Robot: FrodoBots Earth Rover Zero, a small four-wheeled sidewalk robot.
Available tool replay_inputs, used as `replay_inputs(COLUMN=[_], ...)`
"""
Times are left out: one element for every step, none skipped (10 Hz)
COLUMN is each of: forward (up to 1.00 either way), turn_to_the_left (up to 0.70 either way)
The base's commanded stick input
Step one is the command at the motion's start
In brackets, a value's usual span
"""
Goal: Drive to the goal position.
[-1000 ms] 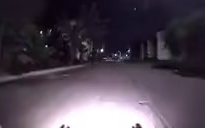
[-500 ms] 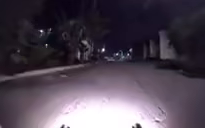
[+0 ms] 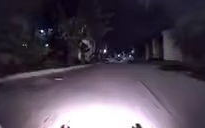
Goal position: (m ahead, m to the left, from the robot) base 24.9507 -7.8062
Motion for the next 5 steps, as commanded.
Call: replay_inputs(forward=[0.85, 0.85, 0.85, 0.85, 0.85], turn_to_the_left=[0.00, 0.00, 0.00, 0.00, 0.00])
